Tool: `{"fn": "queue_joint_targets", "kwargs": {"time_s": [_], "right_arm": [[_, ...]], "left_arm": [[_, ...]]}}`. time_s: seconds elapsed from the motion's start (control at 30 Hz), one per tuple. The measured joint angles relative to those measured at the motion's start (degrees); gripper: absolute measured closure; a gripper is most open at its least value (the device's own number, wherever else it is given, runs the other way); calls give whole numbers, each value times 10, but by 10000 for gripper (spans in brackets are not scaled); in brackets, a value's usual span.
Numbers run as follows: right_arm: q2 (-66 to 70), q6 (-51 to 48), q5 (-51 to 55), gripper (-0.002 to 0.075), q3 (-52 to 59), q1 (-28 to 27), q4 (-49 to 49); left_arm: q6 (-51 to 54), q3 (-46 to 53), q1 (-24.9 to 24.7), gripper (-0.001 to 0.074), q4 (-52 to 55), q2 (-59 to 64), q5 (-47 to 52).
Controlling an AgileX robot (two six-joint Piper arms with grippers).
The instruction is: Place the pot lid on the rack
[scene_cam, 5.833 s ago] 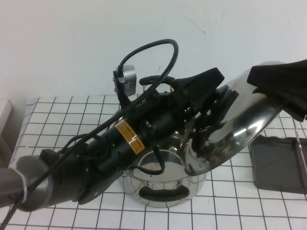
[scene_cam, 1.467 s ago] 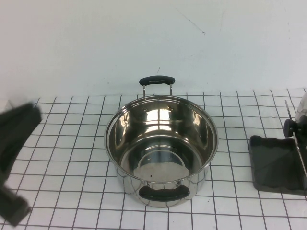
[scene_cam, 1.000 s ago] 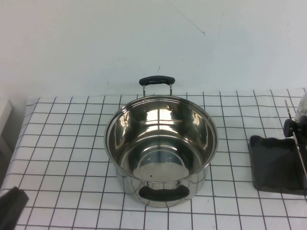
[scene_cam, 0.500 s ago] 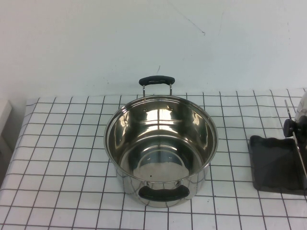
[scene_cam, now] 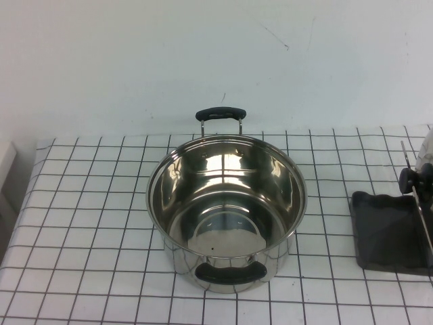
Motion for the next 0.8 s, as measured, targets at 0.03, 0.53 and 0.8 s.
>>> {"fn": "queue_joint_targets", "kwargs": {"time_s": [0.03,0.53,0.8], "right_arm": [[0,12,-30,704,8,0,-30],[-75,547,-190,704,197,30,-586],[-75,498,-89,704,198,35,-580]], "left_arm": [[0,0,0,736,0,0,-4],[-2,0,0,736,0,0,-19],[-2,0,0,736,0,0,-20]]}}
